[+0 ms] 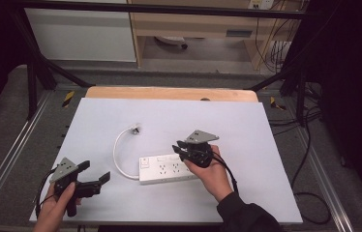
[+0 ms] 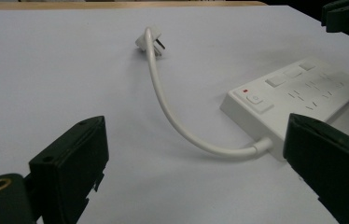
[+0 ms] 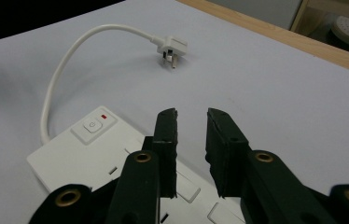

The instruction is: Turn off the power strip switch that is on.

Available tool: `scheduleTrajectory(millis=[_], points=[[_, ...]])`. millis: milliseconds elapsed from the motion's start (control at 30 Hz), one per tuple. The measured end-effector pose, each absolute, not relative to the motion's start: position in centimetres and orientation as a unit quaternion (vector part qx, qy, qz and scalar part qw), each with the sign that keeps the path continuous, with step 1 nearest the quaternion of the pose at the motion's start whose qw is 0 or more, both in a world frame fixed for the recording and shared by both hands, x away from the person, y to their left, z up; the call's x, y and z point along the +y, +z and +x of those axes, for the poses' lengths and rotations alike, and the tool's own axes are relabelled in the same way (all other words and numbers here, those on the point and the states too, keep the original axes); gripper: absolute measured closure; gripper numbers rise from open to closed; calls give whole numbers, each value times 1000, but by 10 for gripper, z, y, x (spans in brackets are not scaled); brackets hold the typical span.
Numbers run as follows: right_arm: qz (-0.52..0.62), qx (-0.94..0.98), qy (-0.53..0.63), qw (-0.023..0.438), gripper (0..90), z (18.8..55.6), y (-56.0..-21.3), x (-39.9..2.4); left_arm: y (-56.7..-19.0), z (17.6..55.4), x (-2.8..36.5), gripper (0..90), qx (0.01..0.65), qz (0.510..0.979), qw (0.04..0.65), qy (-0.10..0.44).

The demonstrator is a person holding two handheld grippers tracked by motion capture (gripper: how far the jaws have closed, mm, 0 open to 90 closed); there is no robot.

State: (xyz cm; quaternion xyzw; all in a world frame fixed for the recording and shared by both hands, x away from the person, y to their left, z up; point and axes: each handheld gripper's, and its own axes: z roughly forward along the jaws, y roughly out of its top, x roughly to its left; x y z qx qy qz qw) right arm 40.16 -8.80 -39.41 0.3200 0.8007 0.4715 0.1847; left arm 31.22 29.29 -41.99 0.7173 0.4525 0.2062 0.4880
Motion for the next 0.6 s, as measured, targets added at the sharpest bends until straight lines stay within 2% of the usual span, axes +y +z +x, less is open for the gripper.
scheduleTrajectory(millis=[167,600], points=[[315,802,473,183,830,402,-398,-83,-420,312,293,66,453,717,489,206],[316,808,468,170,900,404,-403,-78,-419,312,293,65,452,717,488,206]])
